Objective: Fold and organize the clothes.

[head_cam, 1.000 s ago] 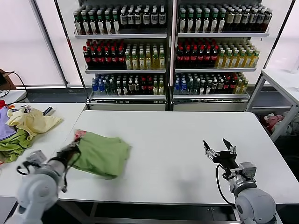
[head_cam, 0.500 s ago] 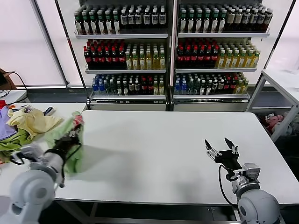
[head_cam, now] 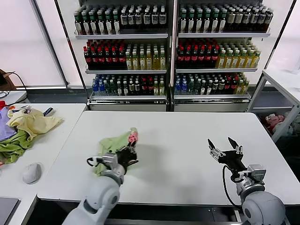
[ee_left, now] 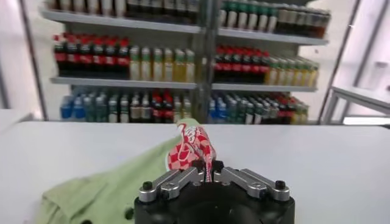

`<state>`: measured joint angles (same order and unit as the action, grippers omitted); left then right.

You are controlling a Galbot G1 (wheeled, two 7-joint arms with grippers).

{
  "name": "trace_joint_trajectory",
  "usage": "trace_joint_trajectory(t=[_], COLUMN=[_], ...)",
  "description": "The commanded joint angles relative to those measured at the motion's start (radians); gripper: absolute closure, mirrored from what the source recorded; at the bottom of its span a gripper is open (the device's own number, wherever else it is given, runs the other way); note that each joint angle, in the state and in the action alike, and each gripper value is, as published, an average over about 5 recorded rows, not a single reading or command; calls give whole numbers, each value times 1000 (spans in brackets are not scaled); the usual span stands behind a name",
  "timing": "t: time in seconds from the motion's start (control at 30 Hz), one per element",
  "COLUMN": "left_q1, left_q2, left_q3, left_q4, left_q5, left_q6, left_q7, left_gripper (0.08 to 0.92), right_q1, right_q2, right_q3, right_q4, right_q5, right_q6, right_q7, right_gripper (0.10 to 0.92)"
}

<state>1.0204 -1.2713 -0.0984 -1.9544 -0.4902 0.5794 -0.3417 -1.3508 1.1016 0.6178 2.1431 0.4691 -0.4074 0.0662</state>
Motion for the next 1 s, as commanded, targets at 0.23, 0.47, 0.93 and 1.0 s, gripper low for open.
trace_joint_trajectory(t=[0.23, 0.47, 0.93, 1.0], left_q1=[-88, 6, 323, 365], left_q2=[-128, -85, 54, 53], left_q3=[198, 108, -328, -367], left_q4=[156, 48, -157, -169], left_q5=[126, 8, 163, 166], left_q6=[-143, -210, -326, -336], left_q7=[33, 33, -33, -34], left_gripper=[763, 573, 196, 183], right_q1=[32, 89, 333, 353], right_q2=[-7, 20, 237, 266], right_q3=[-17, -120, -569, -599], right_q4=[-11, -51, -350, -396], right_q5=[5, -7, -111, -120], right_q6=[-2, -6, -15, -16], right_q7=[2, 29, 184, 200], right_gripper=[203, 203, 203, 203])
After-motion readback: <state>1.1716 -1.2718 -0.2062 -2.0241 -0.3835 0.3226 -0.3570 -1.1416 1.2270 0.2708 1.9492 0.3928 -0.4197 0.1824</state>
